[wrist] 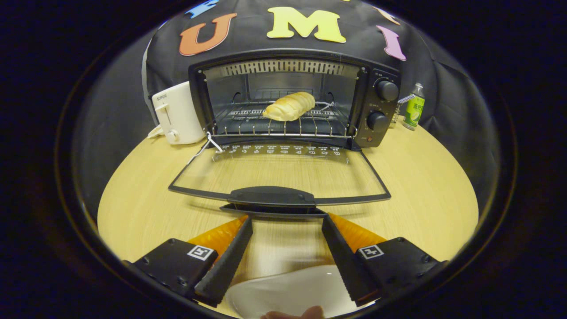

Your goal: Open the toaster oven, put the food inside, and close the toaster oven door.

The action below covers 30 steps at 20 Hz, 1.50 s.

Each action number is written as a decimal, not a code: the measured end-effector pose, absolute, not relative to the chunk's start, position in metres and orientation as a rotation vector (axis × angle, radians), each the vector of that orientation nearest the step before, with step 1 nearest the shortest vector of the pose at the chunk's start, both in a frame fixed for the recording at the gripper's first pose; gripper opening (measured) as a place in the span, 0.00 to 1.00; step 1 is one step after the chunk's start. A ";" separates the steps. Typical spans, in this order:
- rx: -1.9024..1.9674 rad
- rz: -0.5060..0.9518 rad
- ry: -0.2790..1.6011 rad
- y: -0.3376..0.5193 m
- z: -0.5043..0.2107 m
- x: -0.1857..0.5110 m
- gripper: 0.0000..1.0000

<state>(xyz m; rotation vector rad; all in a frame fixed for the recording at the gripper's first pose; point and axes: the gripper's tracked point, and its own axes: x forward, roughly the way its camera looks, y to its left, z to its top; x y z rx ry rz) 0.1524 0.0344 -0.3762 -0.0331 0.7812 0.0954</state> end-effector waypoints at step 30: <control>0.097 0.097 0.222 0.008 -0.102 0.141 1.00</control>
